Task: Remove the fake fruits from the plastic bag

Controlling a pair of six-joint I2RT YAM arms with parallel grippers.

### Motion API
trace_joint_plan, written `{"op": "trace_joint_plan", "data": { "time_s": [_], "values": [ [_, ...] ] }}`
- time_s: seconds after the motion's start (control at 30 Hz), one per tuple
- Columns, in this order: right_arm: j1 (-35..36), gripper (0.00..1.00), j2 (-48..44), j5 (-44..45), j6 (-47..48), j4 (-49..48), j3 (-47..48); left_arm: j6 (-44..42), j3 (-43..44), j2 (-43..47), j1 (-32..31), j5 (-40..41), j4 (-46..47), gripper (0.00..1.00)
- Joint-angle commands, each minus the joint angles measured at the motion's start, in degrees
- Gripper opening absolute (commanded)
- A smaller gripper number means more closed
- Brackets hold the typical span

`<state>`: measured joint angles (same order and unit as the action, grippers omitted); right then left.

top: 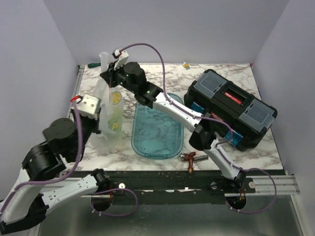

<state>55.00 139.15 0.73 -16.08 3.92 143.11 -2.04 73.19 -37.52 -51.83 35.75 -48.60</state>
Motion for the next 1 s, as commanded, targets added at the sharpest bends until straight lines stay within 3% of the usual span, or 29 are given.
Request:
{"op": "trace_joint_plan", "data": {
  "time_s": [0.0, 0.2, 0.33, 0.43, 0.5, 0.57, 0.7, 0.8, 0.97],
  "values": [
    [-1.3, 0.01, 1.3, 4.3, -3.4, -14.1, 4.7, -6.3, 6.6, 3.3, 0.3, 5.1, 5.1, 0.00],
    [-4.2, 0.01, 4.1, 2.3, -11.9, -20.4, 9.0, -9.4, 8.5, 7.3, 0.3, -0.1, 8.1, 0.00],
    [-4.1, 0.07, 1.6, -2.5, -13.2, -19.9, 2.9, -6.6, 6.7, 7.5, 0.3, -10.0, 2.5, 0.00],
    [-4.1, 0.31, 0.4, -5.1, -14.7, -11.1, 2.3, -3.7, 1.5, 9.0, 0.3, -16.5, 0.5, 0.00],
    [-4.1, 0.62, -1.3, -5.2, -17.0, -2.7, 1.3, -1.1, -2.2, 10.5, 0.3, -19.0, -0.2, 0.00],
    [-4.0, 0.82, -3.9, -4.0, -18.3, 7.4, 0.0, 1.2, -5.9, 12.3, 0.3, -20.7, -0.7, 0.00],
    [-3.5, 0.92, -12.0, 3.0, -20.8, 18.7, -7.7, 4.9, -10.7, 14.5, 0.3, -23.3, -2.5, 0.00],
    [-2.3, 0.97, -15.3, 8.4, -20.9, 25.9, -8.2, 6.3, -12.1, 16.0, 0.3, -23.6, -3.0, 0.00],
    [-0.3, 1.00, -21.2, 11.8, -23.2, 29.7, -14.5, 7.7, -12.1, 18.0, 0.3, -25.2, -3.9, 0.00]
  ]
}}
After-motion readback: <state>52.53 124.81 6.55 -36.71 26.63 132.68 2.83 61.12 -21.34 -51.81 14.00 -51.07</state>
